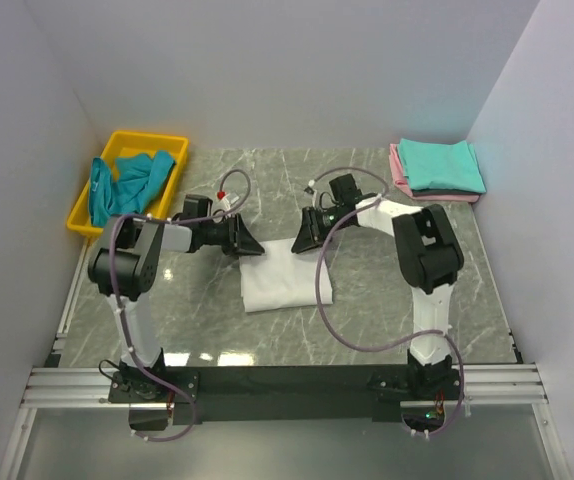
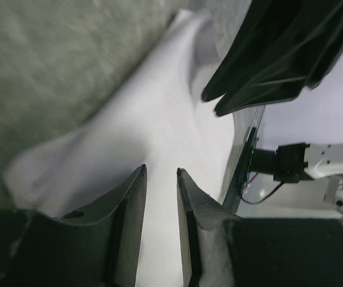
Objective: Fold and stack the t-shirts
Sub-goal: Fold the tshirt
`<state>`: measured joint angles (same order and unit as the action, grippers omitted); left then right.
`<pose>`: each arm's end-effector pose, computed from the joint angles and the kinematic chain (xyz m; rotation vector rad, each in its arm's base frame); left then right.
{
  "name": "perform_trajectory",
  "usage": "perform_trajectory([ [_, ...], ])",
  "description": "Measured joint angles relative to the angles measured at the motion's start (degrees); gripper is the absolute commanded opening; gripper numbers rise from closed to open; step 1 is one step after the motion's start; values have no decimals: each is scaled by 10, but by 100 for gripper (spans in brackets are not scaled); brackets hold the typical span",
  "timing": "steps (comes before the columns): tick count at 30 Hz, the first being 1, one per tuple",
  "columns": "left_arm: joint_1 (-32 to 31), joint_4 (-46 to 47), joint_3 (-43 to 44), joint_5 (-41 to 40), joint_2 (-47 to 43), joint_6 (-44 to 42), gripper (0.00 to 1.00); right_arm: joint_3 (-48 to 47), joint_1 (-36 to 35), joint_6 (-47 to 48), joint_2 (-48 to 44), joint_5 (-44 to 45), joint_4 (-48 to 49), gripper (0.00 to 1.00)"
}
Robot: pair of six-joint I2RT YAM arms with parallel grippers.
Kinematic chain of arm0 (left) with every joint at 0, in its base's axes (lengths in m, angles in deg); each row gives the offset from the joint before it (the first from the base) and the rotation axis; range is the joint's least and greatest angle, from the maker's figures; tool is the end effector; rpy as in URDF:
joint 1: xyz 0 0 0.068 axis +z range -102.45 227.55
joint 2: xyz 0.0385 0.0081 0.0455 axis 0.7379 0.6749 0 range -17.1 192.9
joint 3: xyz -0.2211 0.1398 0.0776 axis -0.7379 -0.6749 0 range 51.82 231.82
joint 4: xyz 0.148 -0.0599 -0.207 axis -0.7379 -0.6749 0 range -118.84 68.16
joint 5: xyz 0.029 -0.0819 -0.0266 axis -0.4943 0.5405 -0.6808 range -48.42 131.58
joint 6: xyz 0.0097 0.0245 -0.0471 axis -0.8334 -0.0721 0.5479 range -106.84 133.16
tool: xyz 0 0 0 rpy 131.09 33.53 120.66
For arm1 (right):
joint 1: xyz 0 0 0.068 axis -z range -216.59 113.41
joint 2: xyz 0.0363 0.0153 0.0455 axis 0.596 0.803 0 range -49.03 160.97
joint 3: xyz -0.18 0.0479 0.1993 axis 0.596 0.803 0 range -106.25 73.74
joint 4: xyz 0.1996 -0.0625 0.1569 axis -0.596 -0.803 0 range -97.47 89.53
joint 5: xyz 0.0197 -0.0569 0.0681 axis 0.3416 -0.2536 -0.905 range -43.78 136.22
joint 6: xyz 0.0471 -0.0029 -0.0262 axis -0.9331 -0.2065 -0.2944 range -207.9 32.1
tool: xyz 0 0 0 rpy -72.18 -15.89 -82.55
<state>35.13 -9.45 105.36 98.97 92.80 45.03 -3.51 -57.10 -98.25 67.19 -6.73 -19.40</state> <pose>0.3476 -0.1073 0.1263 0.1394 2.3761 -1.5466 0.3792 0.1722 0.1620 -0.5799 2.4655 1.3956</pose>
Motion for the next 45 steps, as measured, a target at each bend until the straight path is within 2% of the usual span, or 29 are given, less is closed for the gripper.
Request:
perform_trajectory([
  [7,21,27,93,-6,117,44,33,-51,31,-78,98,11,12,33],
  [14,52,-9,152,-7,120,4,35,-118,60,-87,92,60,20,37],
  [18,50,-23,101,2,25,-11,36,-50,59,-96,4,52,41,38],
  [21,29,8,14,19,-81,19,35,34,47,-113,-98,33,63,38],
  [24,-10,64,-43,29,-130,66,35,90,17,-141,-152,4,103,38],
  [26,-40,99,-73,28,-128,99,35,110,-7,-159,-147,-10,127,37],
  [30,-68,136,-101,20,-75,147,35,133,-47,-186,-75,-23,147,36],
  [34,-61,126,-107,-4,7,156,35,152,-52,-199,1,-25,150,36],
  [36,-43,124,-104,19,41,158,35,151,-41,-210,25,-57,153,36],
  [41,4,89,-69,60,64,119,36,130,-12,-198,28,-57,135,36],
  [45,18,35,-64,59,36,61,35,137,-1,-172,-2,-40,113,35],
])
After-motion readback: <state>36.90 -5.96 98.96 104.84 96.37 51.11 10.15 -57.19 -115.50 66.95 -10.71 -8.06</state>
